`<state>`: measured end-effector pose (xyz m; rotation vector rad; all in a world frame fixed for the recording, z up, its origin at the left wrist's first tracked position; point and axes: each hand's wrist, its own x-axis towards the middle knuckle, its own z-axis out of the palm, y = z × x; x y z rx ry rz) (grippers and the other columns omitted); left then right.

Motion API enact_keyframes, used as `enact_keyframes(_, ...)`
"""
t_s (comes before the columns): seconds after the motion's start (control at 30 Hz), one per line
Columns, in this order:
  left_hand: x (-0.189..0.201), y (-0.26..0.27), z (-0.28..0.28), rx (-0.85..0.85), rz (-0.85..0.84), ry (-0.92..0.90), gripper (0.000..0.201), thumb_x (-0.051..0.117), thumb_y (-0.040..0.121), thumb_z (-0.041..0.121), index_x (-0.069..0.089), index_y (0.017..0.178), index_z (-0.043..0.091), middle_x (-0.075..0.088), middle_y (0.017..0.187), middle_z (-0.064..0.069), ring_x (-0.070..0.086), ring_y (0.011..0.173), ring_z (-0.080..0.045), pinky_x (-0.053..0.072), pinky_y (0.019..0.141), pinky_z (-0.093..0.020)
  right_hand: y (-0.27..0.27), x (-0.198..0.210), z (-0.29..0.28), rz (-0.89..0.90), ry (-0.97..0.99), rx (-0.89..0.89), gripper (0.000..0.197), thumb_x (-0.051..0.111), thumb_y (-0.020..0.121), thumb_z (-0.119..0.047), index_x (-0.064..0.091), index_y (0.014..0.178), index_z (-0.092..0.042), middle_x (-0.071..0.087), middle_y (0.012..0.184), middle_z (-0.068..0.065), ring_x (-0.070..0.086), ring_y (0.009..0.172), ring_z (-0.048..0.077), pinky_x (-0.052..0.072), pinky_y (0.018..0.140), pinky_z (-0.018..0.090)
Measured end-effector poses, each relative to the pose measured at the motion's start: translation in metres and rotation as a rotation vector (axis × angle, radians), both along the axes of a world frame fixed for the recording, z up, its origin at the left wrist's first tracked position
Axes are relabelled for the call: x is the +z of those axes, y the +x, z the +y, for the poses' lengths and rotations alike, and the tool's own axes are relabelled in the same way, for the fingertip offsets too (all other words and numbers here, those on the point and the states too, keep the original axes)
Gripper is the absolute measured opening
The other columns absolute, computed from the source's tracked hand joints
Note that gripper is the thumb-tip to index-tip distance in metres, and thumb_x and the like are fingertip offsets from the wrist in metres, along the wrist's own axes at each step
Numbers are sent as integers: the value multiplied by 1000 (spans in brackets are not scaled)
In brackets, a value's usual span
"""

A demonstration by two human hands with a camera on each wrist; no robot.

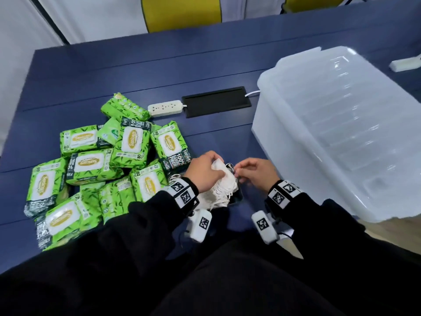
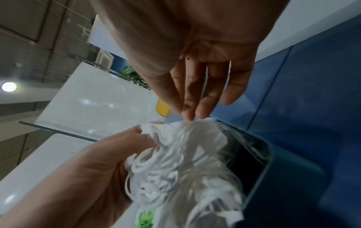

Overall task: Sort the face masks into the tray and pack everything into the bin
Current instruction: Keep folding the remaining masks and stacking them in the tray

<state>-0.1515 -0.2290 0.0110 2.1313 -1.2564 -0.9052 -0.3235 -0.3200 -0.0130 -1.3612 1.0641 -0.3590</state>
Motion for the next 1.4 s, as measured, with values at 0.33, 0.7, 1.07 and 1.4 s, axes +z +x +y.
enact_keyframes(0.33,-16,-46,-42,-168,-286,378,27,69,89,26,69,110,8,71,113,-20,65,110,-40,50,81,-37,-5,-41,1,258,42,93,41,83,74,-9,54,98,-25,56,70,-2,50,52,16,40,41,25)
enact_keyframes(0.7,-10,-39,-26,-55,-284,266,19,69,87,15,80,102,20,78,105,-5,70,104,-27,51,94,-29,-5,-48,-4,192,293,100,29,69,87,-1,52,102,-19,56,73,7,50,49,14,54,41,32)
enact_keyframes(1.07,3,18,31,310,-160,22,31,60,94,4,77,113,22,73,121,0,65,107,-15,45,97,-22,-4,-56,-13,185,190,-35,36,73,80,-11,71,112,-26,72,82,1,62,58,17,52,46,31)
enact_keyframes(1.4,-25,36,61,410,74,207,24,69,94,22,71,115,33,69,106,4,72,72,-24,61,57,-33,-10,-54,-17,-20,439,-337,23,77,86,-14,70,108,-11,67,105,8,63,89,19,60,68,46)
